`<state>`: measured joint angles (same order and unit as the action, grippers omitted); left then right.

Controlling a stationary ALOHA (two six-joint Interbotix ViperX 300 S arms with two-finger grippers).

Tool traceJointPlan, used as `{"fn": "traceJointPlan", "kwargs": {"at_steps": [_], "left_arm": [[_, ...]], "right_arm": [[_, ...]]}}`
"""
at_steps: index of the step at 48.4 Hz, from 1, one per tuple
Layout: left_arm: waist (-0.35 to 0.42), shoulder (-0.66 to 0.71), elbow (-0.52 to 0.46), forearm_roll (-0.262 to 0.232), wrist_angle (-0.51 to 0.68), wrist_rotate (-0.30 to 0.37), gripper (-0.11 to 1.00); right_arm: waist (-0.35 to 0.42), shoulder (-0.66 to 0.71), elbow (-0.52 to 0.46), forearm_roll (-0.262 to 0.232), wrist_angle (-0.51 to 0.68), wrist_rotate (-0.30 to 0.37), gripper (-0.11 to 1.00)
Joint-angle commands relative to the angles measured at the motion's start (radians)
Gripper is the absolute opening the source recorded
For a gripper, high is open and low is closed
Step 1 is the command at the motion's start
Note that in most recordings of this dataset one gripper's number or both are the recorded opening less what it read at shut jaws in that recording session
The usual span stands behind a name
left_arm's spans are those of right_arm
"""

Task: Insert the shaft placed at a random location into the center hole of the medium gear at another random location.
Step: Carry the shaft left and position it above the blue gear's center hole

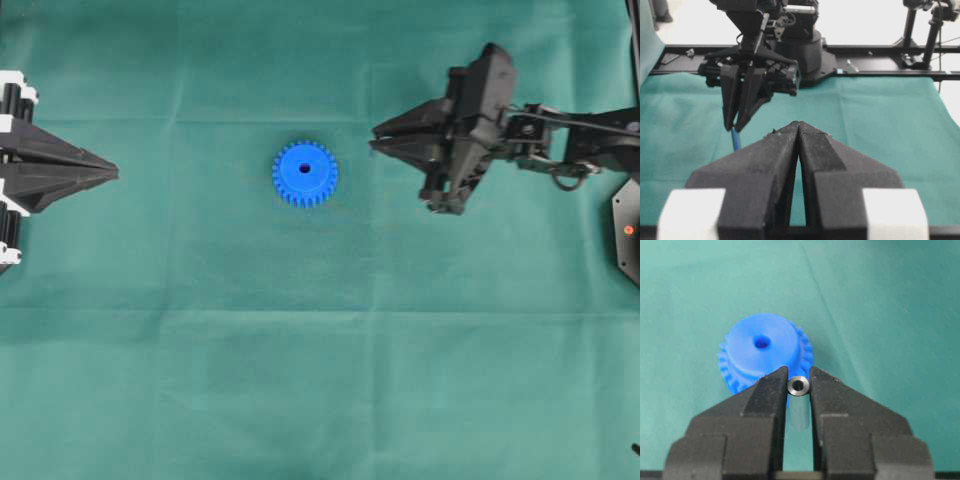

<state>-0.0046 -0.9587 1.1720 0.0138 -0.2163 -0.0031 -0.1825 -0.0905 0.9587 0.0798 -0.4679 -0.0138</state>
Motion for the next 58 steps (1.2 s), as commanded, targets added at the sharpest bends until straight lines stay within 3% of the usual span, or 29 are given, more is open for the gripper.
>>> {"fn": "traceJointPlan", "kwargs": {"at_steps": [1,14,27,58], "left_arm": [[0.003,0.009,-0.023,0.002,-0.008,0.002,0.00],[0.003,0.009,-0.023,0.002,-0.008,0.000,0.00],[0.003,0.009,-0.023,0.002,-0.008,-0.002,0.00],[0.003,0.009,-0.023,0.002,-0.006,-0.002,0.00]], "right_arm": [[0.015,0.018,-0.067,0.000,0.011,-0.002,0.13],[0.040,0.106,-0.196,0.000,0.044,-0.003,0.13],[0.049,0.160,-0.261,0.000,0.051,-0.003,0.13],[0.054,0.202,-0.272,0.000,0.048,-0.006,0.13]]}}
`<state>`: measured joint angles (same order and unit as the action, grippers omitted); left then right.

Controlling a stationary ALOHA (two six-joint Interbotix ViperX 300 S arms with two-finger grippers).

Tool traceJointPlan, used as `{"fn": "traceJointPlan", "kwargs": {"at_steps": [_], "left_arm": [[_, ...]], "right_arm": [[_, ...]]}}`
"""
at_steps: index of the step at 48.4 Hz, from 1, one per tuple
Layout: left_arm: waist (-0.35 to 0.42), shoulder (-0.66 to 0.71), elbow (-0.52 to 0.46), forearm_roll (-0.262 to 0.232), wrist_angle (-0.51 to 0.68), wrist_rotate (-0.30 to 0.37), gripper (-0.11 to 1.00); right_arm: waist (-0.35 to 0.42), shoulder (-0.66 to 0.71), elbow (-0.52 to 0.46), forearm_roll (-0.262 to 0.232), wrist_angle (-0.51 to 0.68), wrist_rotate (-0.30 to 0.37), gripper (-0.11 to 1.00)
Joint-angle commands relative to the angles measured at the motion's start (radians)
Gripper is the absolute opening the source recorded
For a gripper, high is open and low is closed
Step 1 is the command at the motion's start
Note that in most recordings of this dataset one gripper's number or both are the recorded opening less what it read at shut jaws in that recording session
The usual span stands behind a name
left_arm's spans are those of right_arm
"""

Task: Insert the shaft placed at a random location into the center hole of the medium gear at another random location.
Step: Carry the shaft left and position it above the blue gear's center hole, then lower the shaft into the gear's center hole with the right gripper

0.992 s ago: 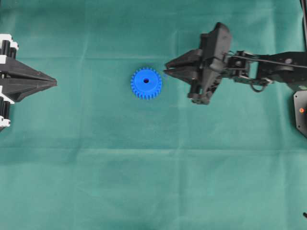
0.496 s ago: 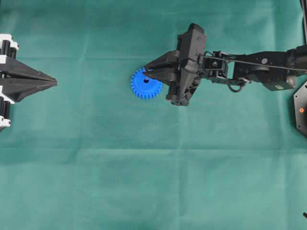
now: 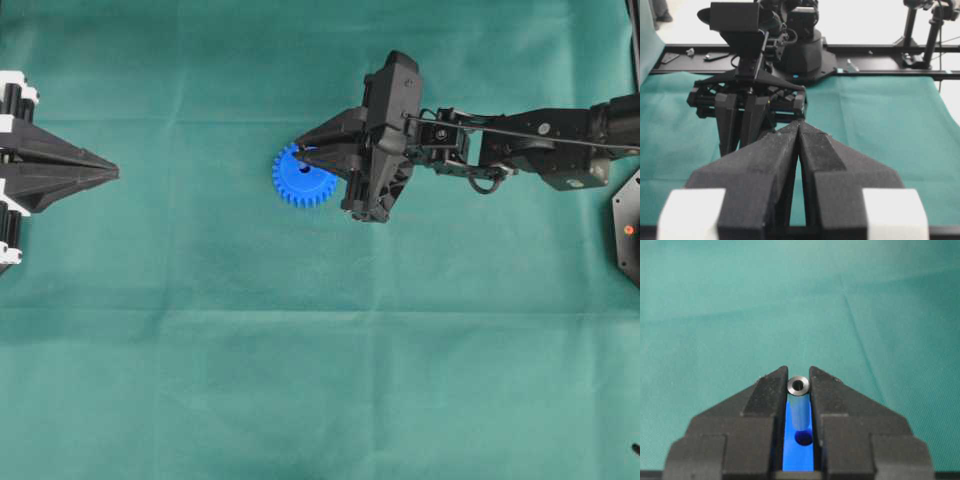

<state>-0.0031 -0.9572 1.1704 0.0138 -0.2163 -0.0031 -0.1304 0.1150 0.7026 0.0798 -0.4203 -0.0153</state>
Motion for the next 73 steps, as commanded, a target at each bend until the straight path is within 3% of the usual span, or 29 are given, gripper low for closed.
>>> {"fn": "traceJointPlan", "kwargs": {"at_steps": [1,73], "left_arm": [[0.002,0.008,-0.021,0.002,-0.006,-0.002,0.00],[0.002,0.008,-0.020,0.002,-0.006,-0.002,0.00]], "right_arm": [[0.002,0.000,-0.015,0.000,0.000,-0.005,0.13],[0.000,0.135,-0.040,0.005,-0.034,-0.002,0.13]]}}
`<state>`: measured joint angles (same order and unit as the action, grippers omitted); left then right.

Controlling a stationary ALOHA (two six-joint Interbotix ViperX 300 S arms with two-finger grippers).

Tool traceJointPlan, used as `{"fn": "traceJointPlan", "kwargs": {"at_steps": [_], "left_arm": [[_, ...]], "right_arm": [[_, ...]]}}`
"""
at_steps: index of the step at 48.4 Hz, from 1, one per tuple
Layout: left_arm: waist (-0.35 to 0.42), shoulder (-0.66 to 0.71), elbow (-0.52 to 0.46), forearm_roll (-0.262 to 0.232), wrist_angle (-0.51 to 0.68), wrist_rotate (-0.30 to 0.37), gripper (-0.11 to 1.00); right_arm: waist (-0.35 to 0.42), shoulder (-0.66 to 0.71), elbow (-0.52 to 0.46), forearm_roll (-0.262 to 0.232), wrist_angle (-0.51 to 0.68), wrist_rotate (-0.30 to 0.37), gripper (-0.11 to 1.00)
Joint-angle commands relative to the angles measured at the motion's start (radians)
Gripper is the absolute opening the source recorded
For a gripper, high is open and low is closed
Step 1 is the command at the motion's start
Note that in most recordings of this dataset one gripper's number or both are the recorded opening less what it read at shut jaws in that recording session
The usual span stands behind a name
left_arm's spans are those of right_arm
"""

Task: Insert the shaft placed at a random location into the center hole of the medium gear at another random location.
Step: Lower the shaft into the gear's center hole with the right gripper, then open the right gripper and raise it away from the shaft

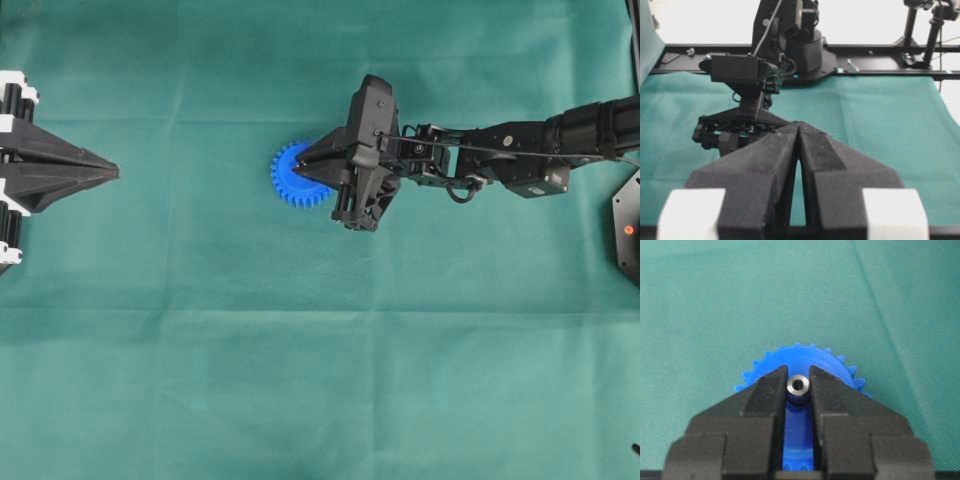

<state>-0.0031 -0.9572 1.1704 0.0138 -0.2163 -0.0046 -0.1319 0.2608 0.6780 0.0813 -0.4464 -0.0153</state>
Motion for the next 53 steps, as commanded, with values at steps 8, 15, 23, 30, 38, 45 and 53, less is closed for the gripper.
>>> {"fn": "traceJointPlan", "kwargs": {"at_steps": [8,15,23,30,38,45,53], "left_arm": [[0.002,0.008,-0.020,0.002,-0.006,0.000,0.00],[0.002,0.008,-0.020,0.002,-0.006,-0.002,0.00],[0.002,0.008,-0.020,0.002,-0.005,-0.002,0.00],[0.003,0.008,-0.020,0.002,-0.002,-0.003,0.00],[0.002,0.008,-0.020,0.002,-0.002,-0.003,0.00],[0.002,0.008,-0.020,0.002,0.000,-0.003,0.00],[0.002,0.008,-0.021,0.002,0.002,-0.003,0.00]], "right_arm": [[0.002,-0.011,-0.015,0.005,-0.005,0.002,0.13],[0.002,-0.011,-0.011,0.005,-0.002,0.008,0.13],[0.002,-0.017,-0.008,0.018,0.011,0.008,0.14],[0.002,-0.028,-0.005,0.020,0.031,0.009,0.26],[0.002,-0.057,-0.002,0.020,0.037,0.008,0.73],[0.002,-0.092,0.008,0.020,0.038,0.006,0.91],[0.002,-0.158,0.026,0.018,0.051,0.002,0.87]]}}
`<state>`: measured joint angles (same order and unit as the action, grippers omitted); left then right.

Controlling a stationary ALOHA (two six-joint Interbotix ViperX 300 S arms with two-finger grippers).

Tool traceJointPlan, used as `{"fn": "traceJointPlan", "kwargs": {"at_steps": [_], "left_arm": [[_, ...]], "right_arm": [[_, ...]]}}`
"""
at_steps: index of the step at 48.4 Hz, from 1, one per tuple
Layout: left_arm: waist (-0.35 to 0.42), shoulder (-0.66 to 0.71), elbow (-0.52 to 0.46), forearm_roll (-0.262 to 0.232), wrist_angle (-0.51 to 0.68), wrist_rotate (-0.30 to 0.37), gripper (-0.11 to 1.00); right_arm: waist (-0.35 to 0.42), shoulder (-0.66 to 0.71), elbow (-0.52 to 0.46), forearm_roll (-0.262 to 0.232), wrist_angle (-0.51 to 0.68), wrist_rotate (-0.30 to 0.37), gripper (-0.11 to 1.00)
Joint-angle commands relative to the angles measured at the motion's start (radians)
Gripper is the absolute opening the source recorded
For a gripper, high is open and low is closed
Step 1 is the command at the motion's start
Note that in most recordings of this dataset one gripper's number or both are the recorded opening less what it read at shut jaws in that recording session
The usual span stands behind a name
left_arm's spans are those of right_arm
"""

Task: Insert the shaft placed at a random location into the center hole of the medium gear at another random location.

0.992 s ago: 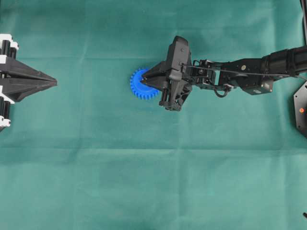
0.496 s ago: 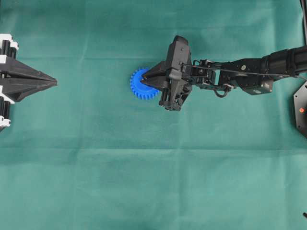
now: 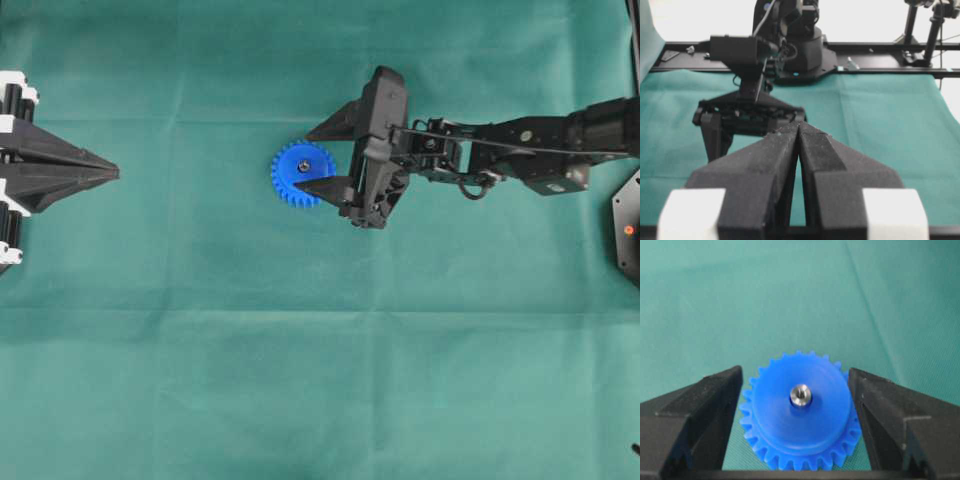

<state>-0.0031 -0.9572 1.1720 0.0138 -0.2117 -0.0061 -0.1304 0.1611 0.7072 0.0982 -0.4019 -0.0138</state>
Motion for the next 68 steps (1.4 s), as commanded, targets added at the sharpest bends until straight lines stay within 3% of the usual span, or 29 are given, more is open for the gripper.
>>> {"fn": "traceJointPlan", "kwargs": {"at_steps": [1,16,32,68], "left_arm": [[0.002,0.008,-0.021,0.002,-0.003,-0.002,0.00],[0.002,0.008,-0.021,0.002,-0.003,-0.002,0.00],[0.002,0.008,-0.021,0.002,-0.003,-0.003,0.00],[0.002,0.006,-0.021,0.002,-0.003,-0.003,0.00]], "right_arm": [[0.000,-0.067,-0.002,0.002,0.009,0.000,0.87],[0.000,-0.202,0.005,-0.015,0.075,-0.005,0.87],[0.000,-0.235,0.035,-0.017,0.081,-0.005,0.87],[0.000,-0.515,0.311,-0.003,0.081,0.006,0.87]]}}
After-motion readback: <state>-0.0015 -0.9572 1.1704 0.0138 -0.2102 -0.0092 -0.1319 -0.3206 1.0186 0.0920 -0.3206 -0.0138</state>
